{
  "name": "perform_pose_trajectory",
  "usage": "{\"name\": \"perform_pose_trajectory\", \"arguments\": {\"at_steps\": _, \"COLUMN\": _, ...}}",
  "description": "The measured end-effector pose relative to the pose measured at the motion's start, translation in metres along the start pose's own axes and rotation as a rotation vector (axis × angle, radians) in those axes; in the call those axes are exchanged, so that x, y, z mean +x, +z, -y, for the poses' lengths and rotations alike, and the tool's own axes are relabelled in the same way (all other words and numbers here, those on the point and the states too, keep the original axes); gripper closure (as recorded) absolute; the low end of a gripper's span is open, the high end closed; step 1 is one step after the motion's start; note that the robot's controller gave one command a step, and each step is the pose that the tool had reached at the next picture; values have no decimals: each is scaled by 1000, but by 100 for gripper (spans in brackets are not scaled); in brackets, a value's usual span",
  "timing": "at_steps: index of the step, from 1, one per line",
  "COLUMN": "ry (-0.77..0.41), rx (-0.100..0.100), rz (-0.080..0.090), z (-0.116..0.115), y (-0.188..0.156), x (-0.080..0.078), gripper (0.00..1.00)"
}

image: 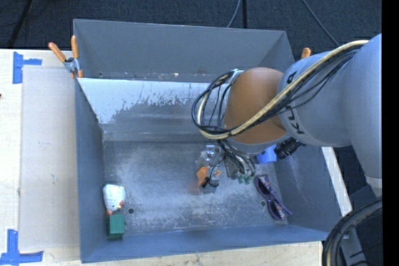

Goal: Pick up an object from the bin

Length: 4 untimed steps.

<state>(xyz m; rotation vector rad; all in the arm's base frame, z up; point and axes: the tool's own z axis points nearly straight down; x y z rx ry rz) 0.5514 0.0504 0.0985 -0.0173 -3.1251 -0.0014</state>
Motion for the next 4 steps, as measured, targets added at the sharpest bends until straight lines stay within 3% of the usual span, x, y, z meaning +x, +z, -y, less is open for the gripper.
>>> {"name": "perform_pose_trajectory", "arguments": {"at_steps": 1, "ry": -1, "rx": -1, "rz": 8, "z": 0, "y": -23, "x": -2, "gripper": 100}}
{"name": "perform_pose_trajectory", "arguments": {"at_steps": 3, "ry": -1, "rx": -1, "rz": 2, "z": 0, "y": -59, "x": 0, "gripper": 100}}
{"name": "perform_pose_trajectory", "arguments": {"at_steps": 4, "ry": -1, "rx": -1, "rz": 6, "z": 0, "y": -77, "x": 0, "gripper": 100}}
